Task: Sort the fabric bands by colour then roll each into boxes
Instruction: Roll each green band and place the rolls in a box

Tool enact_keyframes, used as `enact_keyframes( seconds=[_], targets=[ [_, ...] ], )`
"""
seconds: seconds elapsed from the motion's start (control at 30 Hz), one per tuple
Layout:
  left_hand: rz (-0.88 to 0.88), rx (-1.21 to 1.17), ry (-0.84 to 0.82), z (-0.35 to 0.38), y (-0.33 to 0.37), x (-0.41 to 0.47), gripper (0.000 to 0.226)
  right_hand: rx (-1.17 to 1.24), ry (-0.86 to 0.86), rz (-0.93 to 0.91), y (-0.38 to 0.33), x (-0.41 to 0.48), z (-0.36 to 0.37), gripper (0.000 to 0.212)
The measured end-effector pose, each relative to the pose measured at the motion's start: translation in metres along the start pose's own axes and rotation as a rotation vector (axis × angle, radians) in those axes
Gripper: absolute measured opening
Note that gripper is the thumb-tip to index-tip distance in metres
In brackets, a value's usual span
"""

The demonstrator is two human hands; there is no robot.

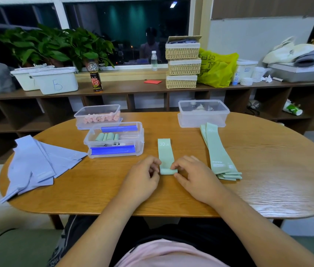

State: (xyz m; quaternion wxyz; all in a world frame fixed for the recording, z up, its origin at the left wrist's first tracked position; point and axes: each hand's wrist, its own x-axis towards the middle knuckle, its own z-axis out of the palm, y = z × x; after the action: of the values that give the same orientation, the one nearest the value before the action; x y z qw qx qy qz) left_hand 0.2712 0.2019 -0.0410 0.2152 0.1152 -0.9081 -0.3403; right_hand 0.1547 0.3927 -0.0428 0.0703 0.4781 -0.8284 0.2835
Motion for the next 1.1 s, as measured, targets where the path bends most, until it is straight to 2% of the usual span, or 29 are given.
enact_keyframes(
  seconds=[0.27, 0.57, 0.83, 1.1],
  targets=[
    [-0.005, 0.045, -0.033, 0.0018, 0.0006, -0.0004, 0.025, 0.058, -0.002, 0.030, 0.0045, -0.0010, -0.0001, 0.020],
    [0.083, 0.148, -0.011, 0.0062, -0.0025, 0.0037, 0.013, 0.063, -0.007, 0.052, 0.0061, 0.0021, 0.0013, 0.019],
    [0.087, 0.251, -0.017, 0.0074, -0.0001, 0.0015, 0.037, -0.034, -0.011, 0.064, 0.0051, 0.0047, 0.0034, 0.036],
    [0.137, 0.270, -0.025, 0.0063, 0.0021, -0.0015, 0.030, -0.047, -0.037, 0.077, 0.0044, 0.0064, 0.0017, 0.047]
  ],
)
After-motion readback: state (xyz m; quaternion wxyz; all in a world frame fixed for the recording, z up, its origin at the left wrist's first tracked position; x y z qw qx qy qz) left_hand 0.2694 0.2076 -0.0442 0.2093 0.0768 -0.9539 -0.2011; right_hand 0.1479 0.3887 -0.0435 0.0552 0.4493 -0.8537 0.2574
